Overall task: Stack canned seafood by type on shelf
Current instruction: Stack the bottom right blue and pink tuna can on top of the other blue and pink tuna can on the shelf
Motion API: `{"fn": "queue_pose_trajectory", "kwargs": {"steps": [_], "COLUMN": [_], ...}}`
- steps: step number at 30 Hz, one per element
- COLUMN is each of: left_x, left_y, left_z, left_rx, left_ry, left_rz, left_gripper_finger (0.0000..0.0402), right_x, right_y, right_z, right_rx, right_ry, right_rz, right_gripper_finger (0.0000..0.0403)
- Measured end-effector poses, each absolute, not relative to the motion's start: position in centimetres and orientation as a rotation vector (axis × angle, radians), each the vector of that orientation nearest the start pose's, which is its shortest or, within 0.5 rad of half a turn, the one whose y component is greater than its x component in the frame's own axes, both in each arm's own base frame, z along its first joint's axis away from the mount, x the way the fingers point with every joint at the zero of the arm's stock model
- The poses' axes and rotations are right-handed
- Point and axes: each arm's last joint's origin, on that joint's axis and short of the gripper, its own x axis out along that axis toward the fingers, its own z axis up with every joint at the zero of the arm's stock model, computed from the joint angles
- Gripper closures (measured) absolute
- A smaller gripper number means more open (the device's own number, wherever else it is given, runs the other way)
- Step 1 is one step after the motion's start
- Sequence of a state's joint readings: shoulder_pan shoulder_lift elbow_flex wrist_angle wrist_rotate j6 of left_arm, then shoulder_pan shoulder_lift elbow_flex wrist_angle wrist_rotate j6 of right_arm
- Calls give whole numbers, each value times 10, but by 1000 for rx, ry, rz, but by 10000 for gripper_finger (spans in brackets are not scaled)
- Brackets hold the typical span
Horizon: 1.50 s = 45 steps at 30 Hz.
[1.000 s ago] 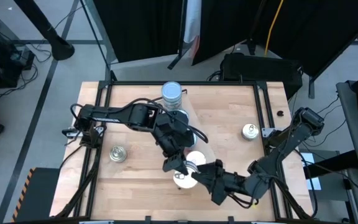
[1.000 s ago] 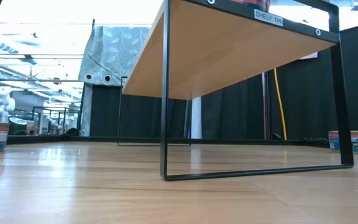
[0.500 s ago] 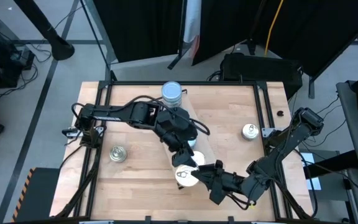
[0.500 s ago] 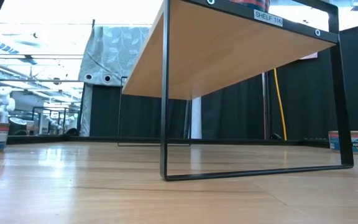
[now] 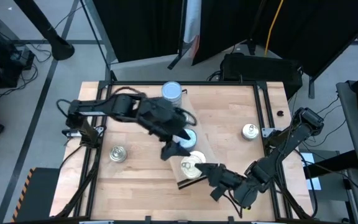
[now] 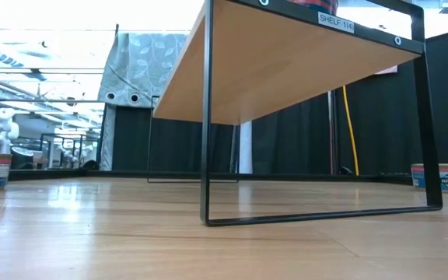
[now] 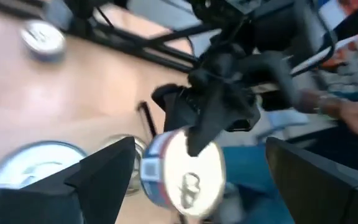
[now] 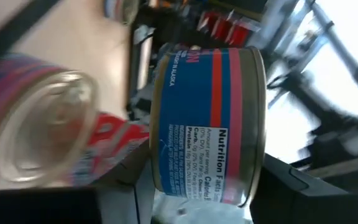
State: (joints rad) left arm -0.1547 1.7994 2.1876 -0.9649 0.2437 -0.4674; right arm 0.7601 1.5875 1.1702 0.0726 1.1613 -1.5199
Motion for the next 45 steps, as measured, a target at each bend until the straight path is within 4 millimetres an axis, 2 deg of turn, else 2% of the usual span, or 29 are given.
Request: {"fn": "queue_pose_trajectory", "kwargs": {"steps": [3, 8, 13, 18, 25, 33, 38, 45], "left_x": [339, 307, 285, 271, 257, 241, 240, 241], "left_y": [-81, -122, -161, -185, -205, -220, -230, -242], "left_z": [467, 475, 470, 458, 454, 452, 430, 388], "left_rx": [-335, -104, 57, 92, 50, 52, 66, -6], "left_ry": [620, 554, 515, 514, 502, 475, 497, 529], "left_rz": [-172, 26, 189, 287, 282, 284, 316, 387], "left_gripper_finger": [45, 45, 45, 45, 45, 45, 45, 45], "right_x": [266, 256, 254, 259, 269, 265, 260, 259], "right_y": [216, 207, 204, 199, 187, 183, 181, 176], "right_z": [284, 266, 263, 263, 263, 274, 280, 285], "right_rx": [-1697, -1589, -1507, -1476, -1372, -1314, -1291, -1232], "right_ry": [539, 641, 655, 661, 675, 646, 636, 622], "right_rz": [-161, -135, -108, -90, -39, -7, 14, 83], "right_gripper_finger": [221, 220, 222, 213, 177, 125, 109, 109]}}
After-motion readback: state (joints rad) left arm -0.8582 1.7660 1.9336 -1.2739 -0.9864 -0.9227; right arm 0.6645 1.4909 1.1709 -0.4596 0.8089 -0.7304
